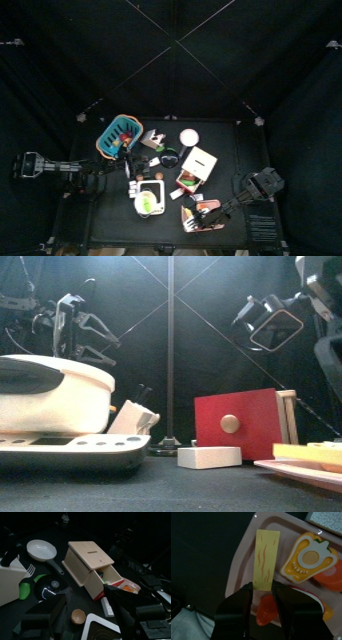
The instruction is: Grab egg block
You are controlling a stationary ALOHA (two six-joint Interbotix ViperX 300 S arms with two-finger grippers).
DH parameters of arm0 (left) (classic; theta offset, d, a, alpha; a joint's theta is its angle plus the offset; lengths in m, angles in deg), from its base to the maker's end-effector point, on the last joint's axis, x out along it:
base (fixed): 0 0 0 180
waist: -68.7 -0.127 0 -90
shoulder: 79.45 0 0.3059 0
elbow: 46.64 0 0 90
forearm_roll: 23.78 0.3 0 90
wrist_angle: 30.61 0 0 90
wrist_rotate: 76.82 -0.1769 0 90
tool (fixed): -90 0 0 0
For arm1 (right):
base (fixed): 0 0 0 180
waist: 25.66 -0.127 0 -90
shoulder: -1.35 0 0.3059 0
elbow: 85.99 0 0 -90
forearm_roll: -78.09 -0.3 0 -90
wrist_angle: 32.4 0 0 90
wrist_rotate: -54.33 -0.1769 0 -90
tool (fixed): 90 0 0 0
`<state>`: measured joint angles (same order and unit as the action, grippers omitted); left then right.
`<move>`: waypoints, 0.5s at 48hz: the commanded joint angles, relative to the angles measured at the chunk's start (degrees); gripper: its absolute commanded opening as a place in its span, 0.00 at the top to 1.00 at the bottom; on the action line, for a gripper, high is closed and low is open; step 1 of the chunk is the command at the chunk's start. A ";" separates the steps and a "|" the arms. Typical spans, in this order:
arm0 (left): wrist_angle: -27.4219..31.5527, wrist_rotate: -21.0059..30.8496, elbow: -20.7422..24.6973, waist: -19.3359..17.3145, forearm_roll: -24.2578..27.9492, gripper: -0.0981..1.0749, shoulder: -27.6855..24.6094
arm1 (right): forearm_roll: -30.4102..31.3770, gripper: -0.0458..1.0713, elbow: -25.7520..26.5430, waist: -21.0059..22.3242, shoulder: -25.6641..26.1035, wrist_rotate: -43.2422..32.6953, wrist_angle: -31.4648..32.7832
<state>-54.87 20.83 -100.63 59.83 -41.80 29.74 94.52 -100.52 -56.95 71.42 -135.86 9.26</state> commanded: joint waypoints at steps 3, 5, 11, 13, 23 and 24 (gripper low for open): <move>-0.26 0.00 0.79 -0.18 0.00 0.15 0.09 | 0.53 0.42 0.53 0.44 4.04 0.97 0.97; -0.35 0.00 0.88 -0.18 0.09 0.15 0.09 | 0.53 0.42 0.53 0.53 4.04 1.41 1.14; -0.26 0.00 0.88 -0.18 0.09 0.15 0.09 | 0.44 0.42 0.70 0.79 4.22 2.20 1.32; -0.26 0.00 0.88 -0.18 0.00 0.15 0.09 | 0.44 0.42 0.70 0.97 4.48 2.46 1.41; -0.26 0.00 0.88 -0.18 0.09 0.15 0.09 | 2.37 0.42 1.14 3.34 9.05 3.69 1.49; -0.26 0.00 0.88 -0.18 0.00 0.15 0.09 | 2.81 0.42 1.05 3.78 10.20 4.04 1.58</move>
